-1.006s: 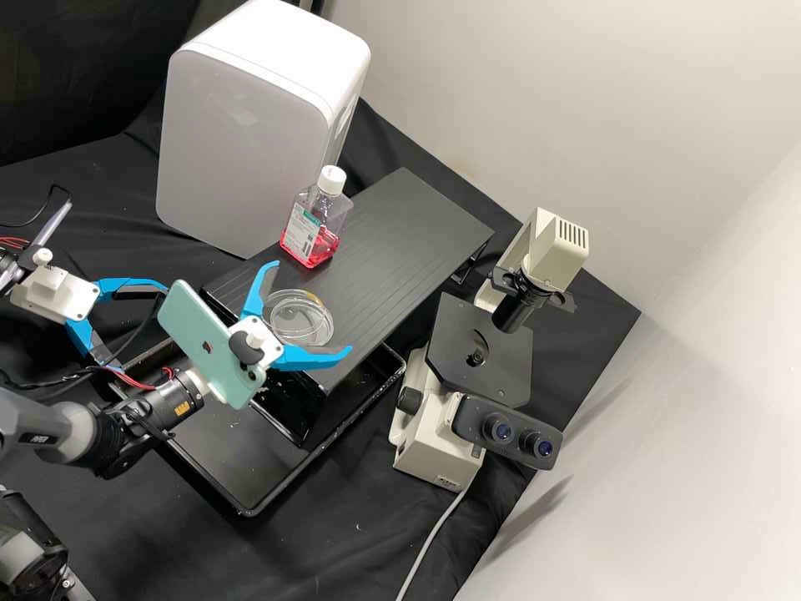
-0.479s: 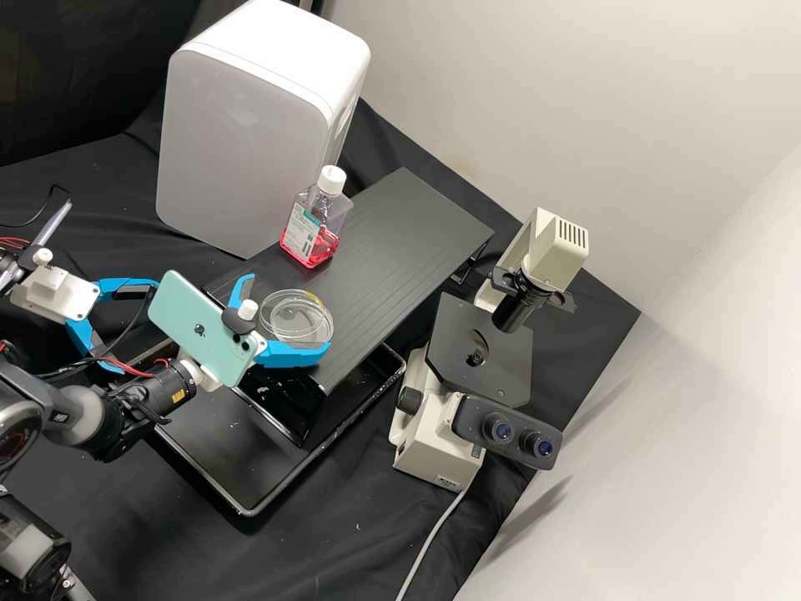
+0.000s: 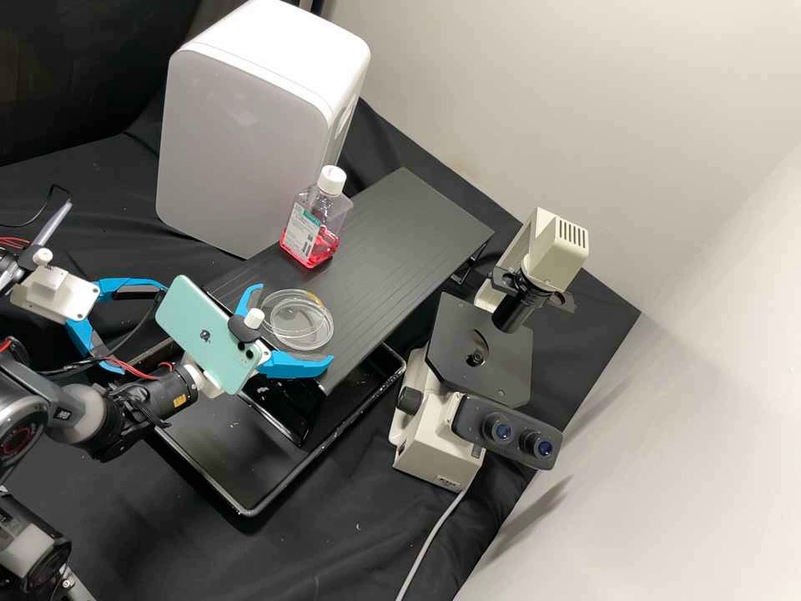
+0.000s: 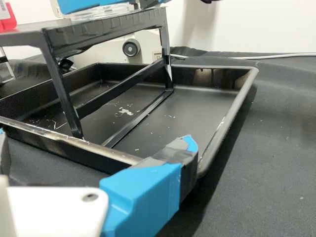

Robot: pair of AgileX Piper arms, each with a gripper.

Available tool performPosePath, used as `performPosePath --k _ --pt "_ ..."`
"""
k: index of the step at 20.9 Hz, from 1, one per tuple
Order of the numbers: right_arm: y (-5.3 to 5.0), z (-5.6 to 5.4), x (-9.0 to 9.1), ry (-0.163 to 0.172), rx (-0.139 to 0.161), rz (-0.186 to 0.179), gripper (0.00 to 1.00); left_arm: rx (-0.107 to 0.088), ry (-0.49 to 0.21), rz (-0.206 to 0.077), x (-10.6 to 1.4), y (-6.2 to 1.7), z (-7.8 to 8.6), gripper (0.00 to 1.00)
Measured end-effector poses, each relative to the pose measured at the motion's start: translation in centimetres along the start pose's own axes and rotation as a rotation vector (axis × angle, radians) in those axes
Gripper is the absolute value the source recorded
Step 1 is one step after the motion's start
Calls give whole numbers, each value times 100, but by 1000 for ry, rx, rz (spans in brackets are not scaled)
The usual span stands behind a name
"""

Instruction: Place the lid on the petri dish

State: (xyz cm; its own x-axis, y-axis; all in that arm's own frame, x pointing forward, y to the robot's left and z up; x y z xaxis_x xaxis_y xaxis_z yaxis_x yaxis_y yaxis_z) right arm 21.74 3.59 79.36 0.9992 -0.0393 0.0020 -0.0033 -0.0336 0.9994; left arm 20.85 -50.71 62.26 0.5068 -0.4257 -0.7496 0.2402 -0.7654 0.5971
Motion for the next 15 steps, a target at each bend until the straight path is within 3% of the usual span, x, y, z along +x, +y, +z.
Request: performPosePath --k 4,8,14,15 --pt "13 -24 29 4 4 4 100 0 0 0 0 0 0 100" --pt "-10 -15 86 -1 -15 -29 100 0 0 0 0 0 0 100" --pt "-38 -6 126 -3 -21 -42 100 0 0 0 0 0 0 100" --pt "-36 -4 131 -1 -25 -43 0 0 0 0 0 0 0 100"
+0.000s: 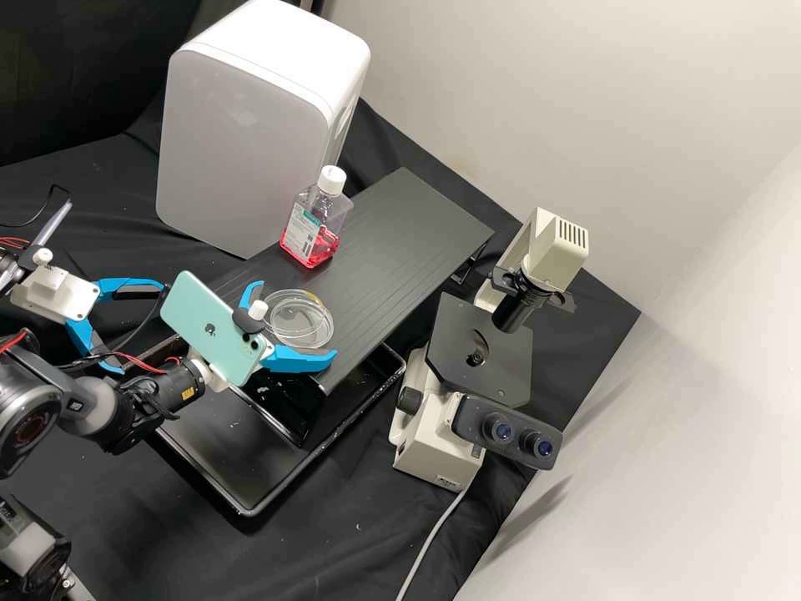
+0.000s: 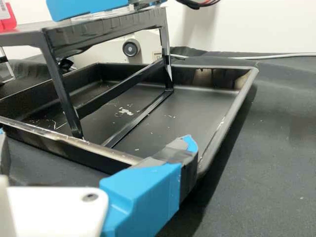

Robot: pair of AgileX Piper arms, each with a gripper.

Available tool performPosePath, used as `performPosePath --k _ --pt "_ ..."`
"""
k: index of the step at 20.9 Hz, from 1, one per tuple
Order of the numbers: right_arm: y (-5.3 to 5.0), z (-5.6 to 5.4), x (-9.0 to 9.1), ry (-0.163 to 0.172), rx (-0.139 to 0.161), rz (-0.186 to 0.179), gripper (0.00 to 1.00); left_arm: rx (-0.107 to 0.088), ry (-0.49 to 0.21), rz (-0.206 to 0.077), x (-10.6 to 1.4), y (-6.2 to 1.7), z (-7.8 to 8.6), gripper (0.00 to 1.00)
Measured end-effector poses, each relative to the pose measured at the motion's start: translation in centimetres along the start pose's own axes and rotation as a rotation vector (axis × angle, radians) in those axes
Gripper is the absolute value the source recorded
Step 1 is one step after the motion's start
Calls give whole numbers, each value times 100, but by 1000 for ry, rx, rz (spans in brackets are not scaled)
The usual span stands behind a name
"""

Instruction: Place the lid on the petri dish

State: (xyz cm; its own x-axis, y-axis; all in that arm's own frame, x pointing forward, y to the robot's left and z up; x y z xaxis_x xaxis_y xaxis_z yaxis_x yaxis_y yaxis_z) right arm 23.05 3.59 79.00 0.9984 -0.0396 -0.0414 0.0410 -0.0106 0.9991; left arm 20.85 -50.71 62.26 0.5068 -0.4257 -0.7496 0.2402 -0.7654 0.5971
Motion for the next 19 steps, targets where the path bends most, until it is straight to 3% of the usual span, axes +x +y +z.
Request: performPosePath --k 19 --pt "12 6 5 7 -4 -3 0 0 0 0 0 0 0 100"
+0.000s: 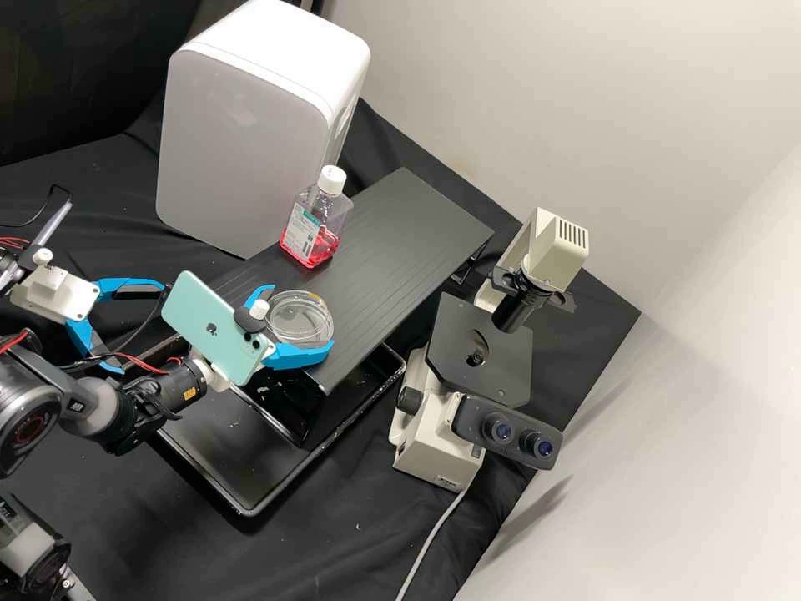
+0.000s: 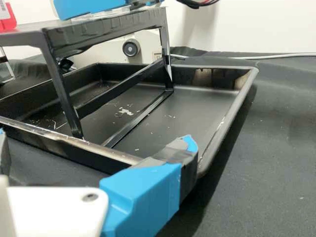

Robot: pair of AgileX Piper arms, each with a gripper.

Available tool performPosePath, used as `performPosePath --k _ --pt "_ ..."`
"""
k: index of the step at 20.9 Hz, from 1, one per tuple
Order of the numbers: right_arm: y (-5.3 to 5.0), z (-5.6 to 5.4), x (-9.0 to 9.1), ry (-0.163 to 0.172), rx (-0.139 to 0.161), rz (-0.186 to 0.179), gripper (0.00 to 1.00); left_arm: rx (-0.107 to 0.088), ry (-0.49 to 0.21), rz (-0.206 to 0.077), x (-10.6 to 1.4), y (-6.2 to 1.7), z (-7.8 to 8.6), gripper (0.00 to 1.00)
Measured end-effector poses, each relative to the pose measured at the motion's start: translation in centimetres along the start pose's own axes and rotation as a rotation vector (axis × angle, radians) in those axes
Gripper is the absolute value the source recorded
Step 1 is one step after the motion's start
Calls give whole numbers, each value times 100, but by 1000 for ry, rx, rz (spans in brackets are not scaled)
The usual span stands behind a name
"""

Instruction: Place the lid on the petri dish

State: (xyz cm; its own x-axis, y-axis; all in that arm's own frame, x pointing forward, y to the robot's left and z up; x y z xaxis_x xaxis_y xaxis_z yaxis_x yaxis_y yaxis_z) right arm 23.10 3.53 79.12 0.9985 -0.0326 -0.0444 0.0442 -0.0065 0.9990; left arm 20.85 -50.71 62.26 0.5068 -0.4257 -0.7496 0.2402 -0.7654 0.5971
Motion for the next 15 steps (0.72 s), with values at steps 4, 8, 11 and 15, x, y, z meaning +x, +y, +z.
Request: performPosePath --k 4,8,11,15 --pt "0 0 0 0 1 0 0 0 0 0 0 0 0 100" --pt "0 0 0 0 5 0 0 0 0 0 0 0 0 100" --pt "0 0 0 0 17 0 0 0 0 0 0 0 0 100" --pt "1 -1 0 1 21 2 0 0 0 0 0 0 0 100"
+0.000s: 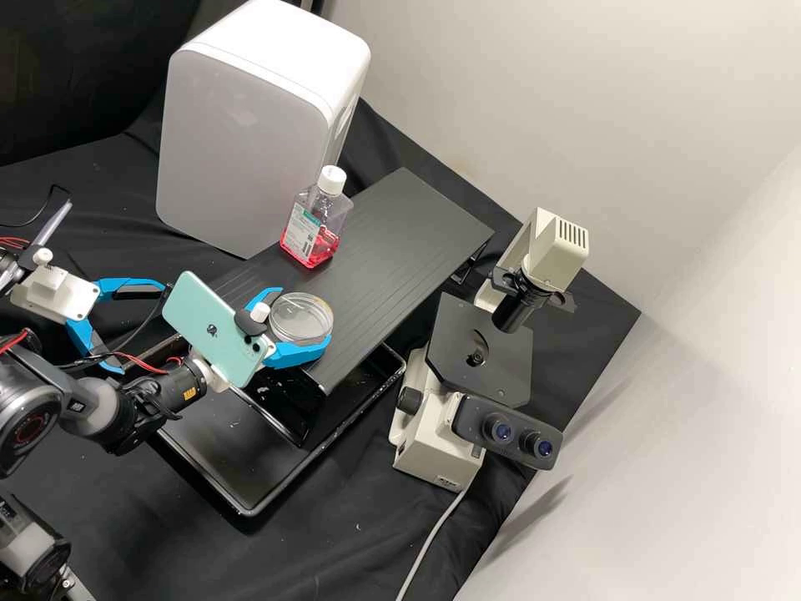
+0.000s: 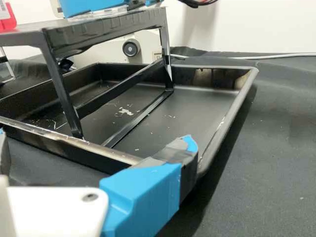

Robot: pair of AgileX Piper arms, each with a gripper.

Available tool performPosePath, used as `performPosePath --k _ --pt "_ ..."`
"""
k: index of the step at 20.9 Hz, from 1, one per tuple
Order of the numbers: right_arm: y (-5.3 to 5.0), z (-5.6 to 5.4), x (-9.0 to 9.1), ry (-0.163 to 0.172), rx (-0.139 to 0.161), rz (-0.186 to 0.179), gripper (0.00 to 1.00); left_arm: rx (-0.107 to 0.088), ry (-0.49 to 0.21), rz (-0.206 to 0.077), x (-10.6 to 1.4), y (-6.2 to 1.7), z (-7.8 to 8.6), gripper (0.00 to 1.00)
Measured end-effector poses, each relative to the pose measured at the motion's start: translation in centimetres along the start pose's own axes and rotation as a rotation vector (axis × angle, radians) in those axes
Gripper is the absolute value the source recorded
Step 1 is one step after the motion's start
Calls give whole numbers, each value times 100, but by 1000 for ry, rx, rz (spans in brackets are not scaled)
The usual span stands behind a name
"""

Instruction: Place the lid on the petri dish

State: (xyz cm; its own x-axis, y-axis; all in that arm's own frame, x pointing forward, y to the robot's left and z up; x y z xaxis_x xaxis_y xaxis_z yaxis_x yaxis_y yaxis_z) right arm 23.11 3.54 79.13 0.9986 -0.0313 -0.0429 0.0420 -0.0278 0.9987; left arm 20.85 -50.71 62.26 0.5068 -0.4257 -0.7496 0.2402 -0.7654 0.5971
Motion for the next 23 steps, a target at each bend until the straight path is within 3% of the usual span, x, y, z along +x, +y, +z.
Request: performPosePath --k 2,3,23 --pt "3 -3 0 3 2 4 0 0 0 0 0 0 0 100" --pt "3 -3 0 3 2 4 100 0 0 0 0 0 0 100" --pt "-19 -34 -7 15 5 -4 100 0 0 0 0 0 0 100"
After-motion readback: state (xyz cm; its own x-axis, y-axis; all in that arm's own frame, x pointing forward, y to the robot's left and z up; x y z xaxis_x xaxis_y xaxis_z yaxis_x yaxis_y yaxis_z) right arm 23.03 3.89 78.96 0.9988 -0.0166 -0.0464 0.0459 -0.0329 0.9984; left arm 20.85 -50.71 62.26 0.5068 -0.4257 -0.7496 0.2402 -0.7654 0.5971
